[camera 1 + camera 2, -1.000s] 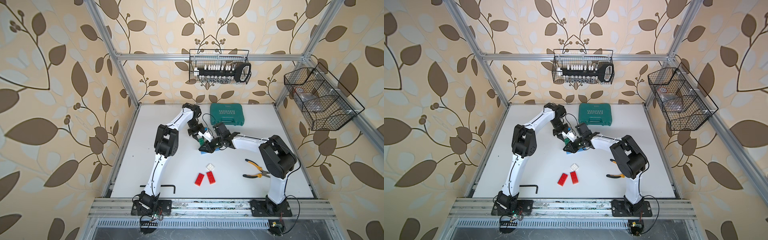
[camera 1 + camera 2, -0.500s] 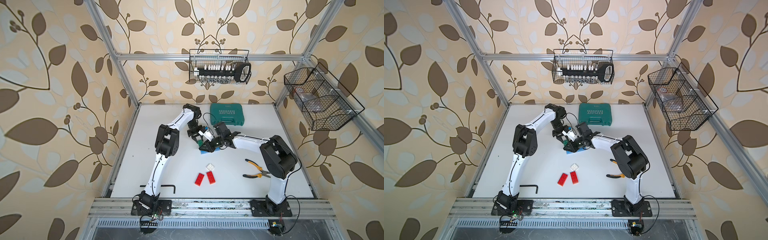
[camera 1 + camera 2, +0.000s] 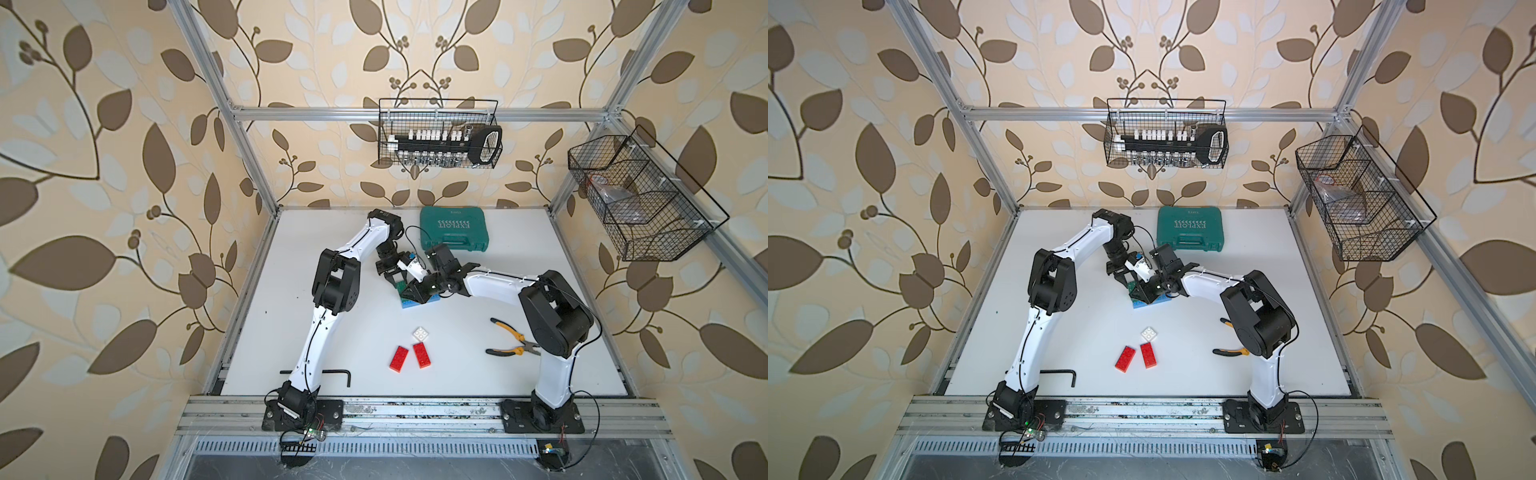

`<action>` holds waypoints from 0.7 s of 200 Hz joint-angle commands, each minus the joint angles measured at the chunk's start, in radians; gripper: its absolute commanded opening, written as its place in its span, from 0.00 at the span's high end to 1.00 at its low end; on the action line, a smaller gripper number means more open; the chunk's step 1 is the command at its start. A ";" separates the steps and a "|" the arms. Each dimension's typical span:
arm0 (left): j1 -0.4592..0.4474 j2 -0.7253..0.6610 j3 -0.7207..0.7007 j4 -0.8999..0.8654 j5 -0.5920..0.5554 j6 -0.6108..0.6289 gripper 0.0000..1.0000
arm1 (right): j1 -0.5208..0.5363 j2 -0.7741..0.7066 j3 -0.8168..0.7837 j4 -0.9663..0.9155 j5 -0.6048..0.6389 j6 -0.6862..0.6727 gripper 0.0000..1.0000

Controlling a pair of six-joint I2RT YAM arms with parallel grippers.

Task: Assemble a small pinwheel with lego
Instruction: Assemble the lego brick with the lego brick.

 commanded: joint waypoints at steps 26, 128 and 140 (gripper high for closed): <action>-0.018 0.021 0.041 -0.025 0.005 0.012 1.00 | -0.004 0.024 -0.023 -0.021 0.089 -0.022 0.75; -0.039 0.032 0.046 -0.019 0.014 0.003 0.97 | -0.028 0.002 -0.191 0.097 0.095 0.057 0.76; -0.040 0.031 0.046 -0.019 0.018 0.003 0.97 | -0.027 0.000 -0.227 0.135 0.086 0.085 0.76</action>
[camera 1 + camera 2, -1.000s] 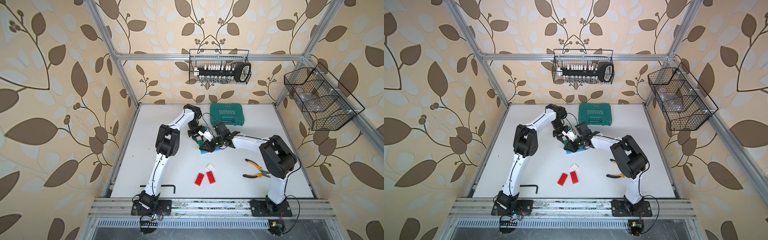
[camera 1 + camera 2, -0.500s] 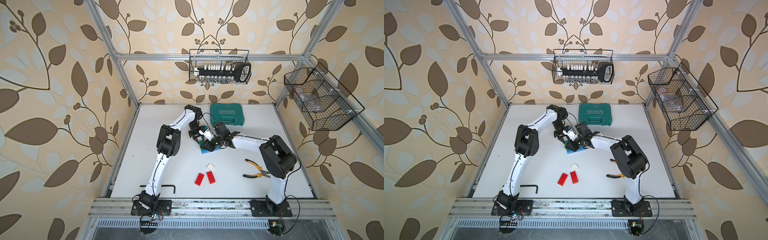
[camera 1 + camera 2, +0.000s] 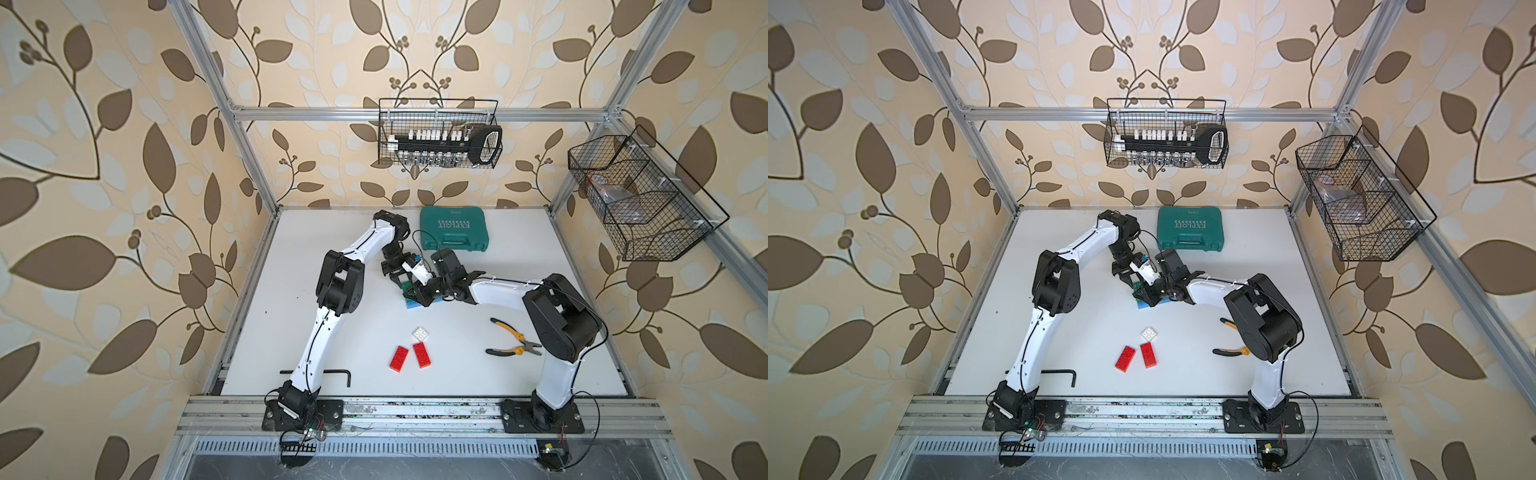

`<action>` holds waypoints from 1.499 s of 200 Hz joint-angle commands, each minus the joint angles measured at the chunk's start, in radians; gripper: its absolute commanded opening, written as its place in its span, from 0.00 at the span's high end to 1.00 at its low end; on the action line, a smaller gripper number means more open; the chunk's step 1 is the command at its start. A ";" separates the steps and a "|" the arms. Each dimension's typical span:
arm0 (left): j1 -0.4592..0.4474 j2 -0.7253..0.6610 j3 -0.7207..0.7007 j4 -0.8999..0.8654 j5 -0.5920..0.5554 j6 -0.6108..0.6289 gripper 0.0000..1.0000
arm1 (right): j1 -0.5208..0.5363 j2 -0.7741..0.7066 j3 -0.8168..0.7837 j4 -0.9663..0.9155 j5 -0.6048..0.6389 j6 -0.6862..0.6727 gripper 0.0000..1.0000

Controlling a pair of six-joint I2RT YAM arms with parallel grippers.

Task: Assemble a small pinwheel with lego
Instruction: Assemble the lego brick with the lego brick.

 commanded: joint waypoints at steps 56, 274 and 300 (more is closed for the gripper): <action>-0.019 0.023 0.020 -0.027 0.021 0.003 0.94 | -0.018 0.037 -0.186 0.051 0.070 0.111 0.78; -0.025 -0.021 -0.001 0.038 0.050 -0.021 0.62 | 0.028 0.013 -0.436 0.263 0.219 0.183 0.83; -0.026 -0.034 -0.022 0.061 0.057 -0.027 0.55 | 0.039 -0.011 -0.475 0.287 0.253 0.189 0.84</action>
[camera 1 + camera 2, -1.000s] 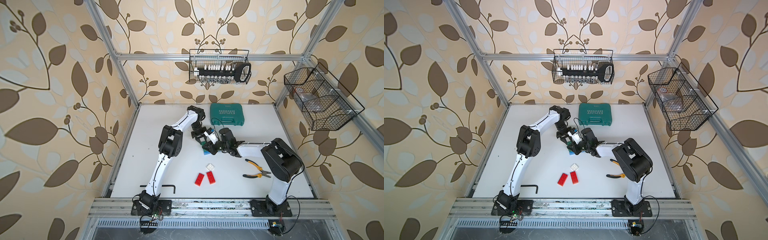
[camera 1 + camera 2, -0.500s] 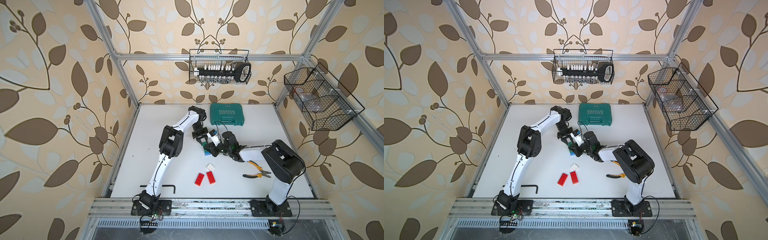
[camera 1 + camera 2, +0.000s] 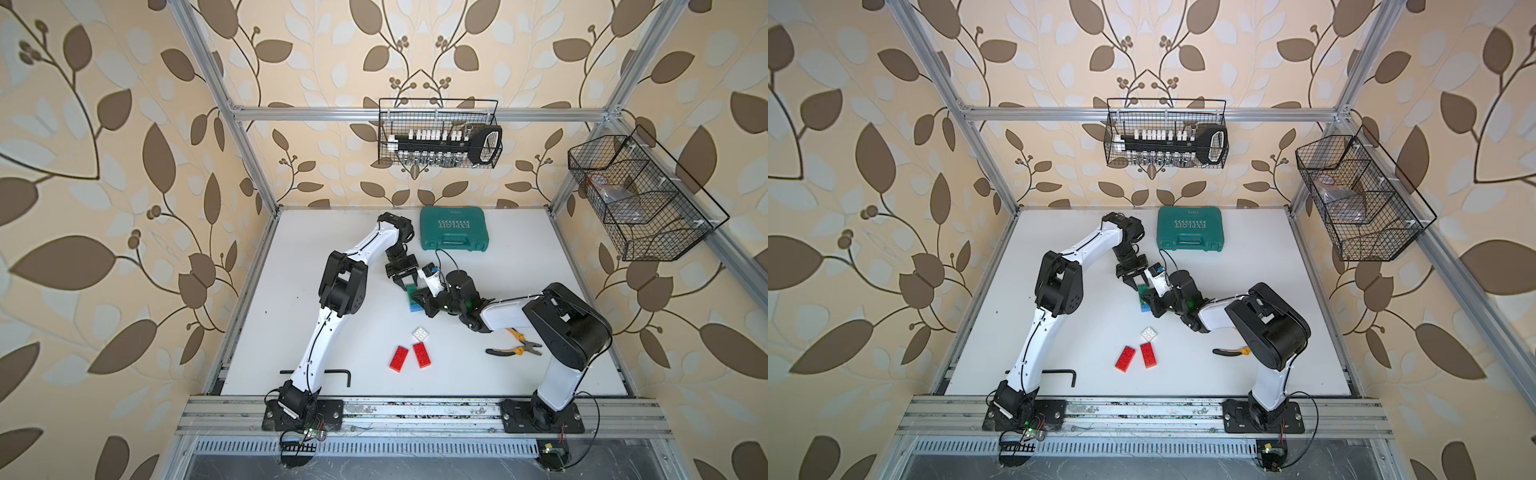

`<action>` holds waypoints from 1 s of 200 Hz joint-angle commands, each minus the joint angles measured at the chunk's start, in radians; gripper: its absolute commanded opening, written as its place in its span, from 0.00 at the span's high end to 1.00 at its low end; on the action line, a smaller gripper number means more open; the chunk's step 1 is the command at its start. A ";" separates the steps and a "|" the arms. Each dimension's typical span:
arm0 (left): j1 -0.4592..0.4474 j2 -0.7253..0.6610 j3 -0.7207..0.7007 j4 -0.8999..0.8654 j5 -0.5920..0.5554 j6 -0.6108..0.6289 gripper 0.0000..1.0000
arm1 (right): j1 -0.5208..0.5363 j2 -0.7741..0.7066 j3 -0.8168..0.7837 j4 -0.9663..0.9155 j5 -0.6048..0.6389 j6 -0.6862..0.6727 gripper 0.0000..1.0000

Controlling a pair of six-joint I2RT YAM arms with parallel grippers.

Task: Assemble a small pinwheel with lego
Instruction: Assemble the lego brick with the lego brick.

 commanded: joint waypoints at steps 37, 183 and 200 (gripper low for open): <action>-0.005 -0.050 -0.022 0.045 0.024 -0.006 0.40 | 0.018 0.048 -0.121 -0.263 0.113 0.021 0.84; 0.104 -0.877 -0.869 0.578 -0.046 0.177 0.27 | 0.010 -0.173 0.273 -0.669 -0.050 -0.071 0.75; 0.076 -1.057 -1.113 0.749 0.019 0.195 0.28 | 0.001 -0.249 0.252 -0.710 -0.073 -0.037 0.75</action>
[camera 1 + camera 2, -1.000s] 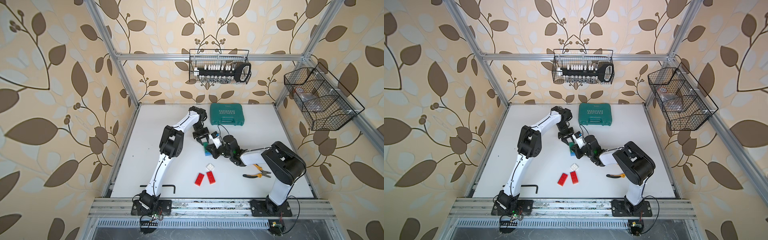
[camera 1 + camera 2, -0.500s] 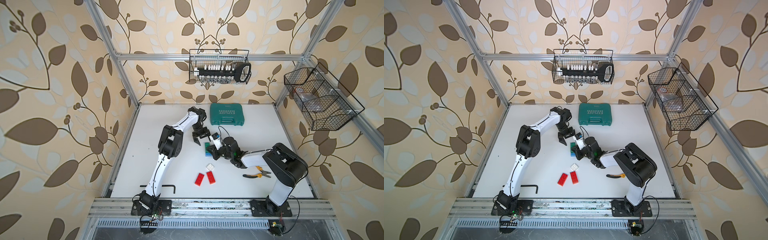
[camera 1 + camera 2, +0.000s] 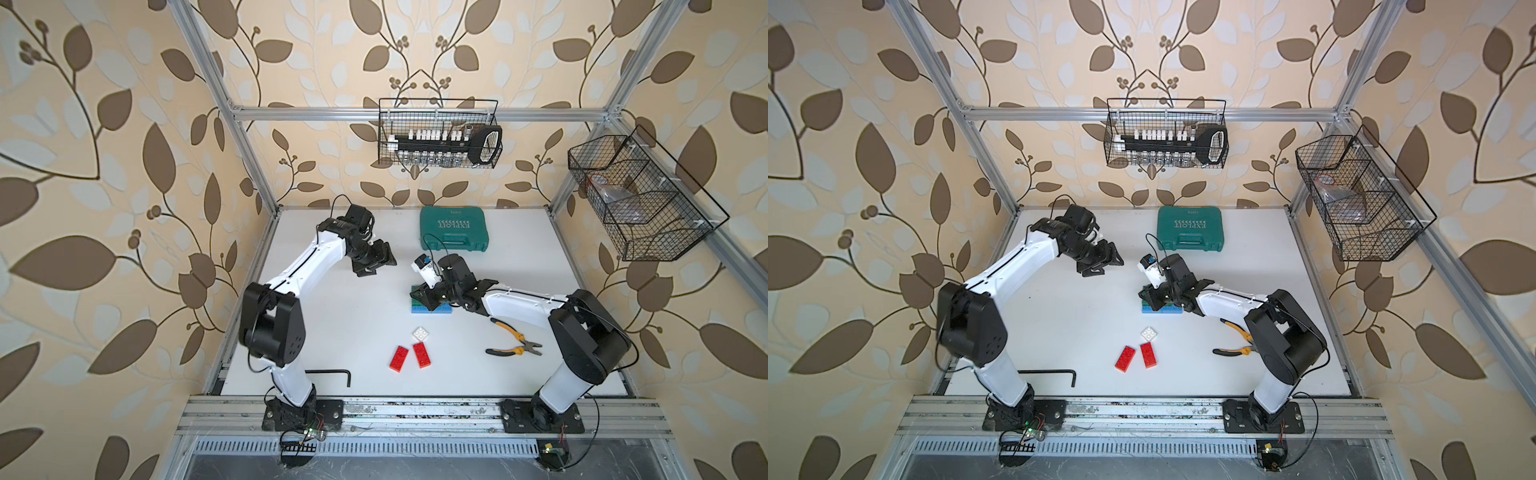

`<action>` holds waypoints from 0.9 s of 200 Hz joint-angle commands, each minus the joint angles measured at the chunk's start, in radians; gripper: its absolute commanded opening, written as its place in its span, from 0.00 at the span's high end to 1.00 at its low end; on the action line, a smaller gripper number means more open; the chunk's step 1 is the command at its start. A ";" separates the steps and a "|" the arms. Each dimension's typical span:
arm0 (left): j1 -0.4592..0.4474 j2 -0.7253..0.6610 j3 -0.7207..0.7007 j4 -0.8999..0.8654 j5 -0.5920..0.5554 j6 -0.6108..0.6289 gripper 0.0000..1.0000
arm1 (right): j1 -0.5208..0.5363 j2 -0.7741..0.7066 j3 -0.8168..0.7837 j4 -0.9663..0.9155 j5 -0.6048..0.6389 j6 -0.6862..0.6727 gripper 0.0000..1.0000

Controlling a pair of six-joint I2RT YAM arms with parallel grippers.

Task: Assemble a small pinwheel with lego
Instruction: Assemble the lego brick with the lego brick, then adjust the lego brick at the center of the board.

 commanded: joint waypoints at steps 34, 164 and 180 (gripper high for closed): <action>-0.299 -0.488 -0.605 0.434 -0.183 0.051 0.02 | -0.016 -0.258 -0.174 -0.217 -0.046 0.101 0.62; -0.782 -0.506 -0.967 0.706 -0.702 -0.049 0.16 | -0.157 -0.123 -0.335 0.015 -0.086 0.185 0.58; -0.794 -0.512 -0.980 0.713 -0.677 -0.049 0.27 | -0.183 -0.086 -0.313 0.026 -0.098 0.185 0.59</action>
